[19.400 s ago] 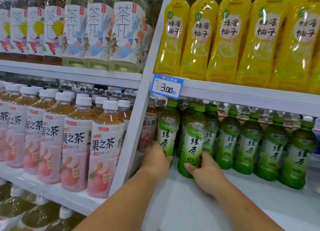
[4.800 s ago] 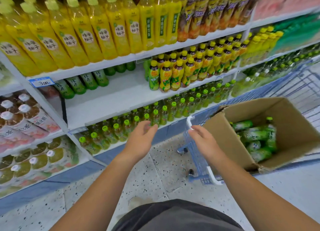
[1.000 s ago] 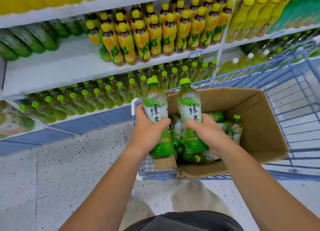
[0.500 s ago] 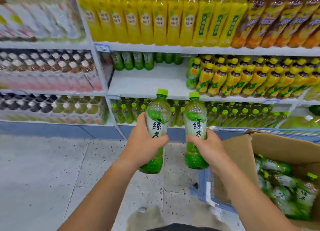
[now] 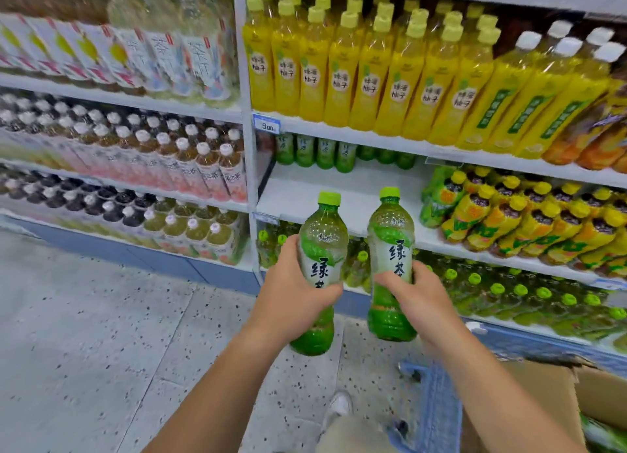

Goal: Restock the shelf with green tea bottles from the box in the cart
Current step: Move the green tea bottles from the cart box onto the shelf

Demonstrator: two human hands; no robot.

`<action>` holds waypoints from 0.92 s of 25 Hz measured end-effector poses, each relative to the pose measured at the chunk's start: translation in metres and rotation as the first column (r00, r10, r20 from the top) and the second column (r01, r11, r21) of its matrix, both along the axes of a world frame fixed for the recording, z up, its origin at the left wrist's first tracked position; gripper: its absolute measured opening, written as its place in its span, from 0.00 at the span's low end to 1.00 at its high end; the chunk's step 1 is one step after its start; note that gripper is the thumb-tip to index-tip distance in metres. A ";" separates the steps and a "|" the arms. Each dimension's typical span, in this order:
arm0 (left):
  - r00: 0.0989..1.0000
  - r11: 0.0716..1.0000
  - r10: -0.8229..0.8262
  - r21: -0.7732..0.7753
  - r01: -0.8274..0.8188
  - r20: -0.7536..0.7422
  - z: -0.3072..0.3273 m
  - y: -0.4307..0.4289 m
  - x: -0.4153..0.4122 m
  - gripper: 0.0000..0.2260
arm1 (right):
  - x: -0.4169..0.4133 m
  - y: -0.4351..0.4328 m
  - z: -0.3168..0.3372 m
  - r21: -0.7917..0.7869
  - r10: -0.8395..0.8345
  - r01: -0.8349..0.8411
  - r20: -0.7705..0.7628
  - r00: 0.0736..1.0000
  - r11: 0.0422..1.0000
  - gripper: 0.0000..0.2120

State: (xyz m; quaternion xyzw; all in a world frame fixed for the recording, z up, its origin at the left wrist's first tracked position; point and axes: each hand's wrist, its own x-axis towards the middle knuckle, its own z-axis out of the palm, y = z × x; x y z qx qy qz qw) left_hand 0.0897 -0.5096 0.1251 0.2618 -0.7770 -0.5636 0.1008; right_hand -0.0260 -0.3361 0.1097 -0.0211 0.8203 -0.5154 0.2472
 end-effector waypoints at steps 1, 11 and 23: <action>1.000 1.000 0.005 0.002 -0.005 0.011 -0.006 -0.004 -0.015 0.29 | -0.012 -0.005 -0.006 -0.001 0.005 -0.005 -0.001 1.000 1.000 0.11; 0.997 0.988 -0.075 -0.136 0.076 0.012 -0.090 -0.057 -0.166 0.26 | -0.134 -0.025 -0.092 -0.048 -0.042 0.039 -0.051 0.998 0.998 0.21; 0.917 0.969 -0.175 -0.227 0.096 -0.358 -0.212 -0.110 -0.337 0.29 | -0.281 -0.095 -0.235 -0.156 -0.164 0.100 -0.478 0.863 0.983 0.17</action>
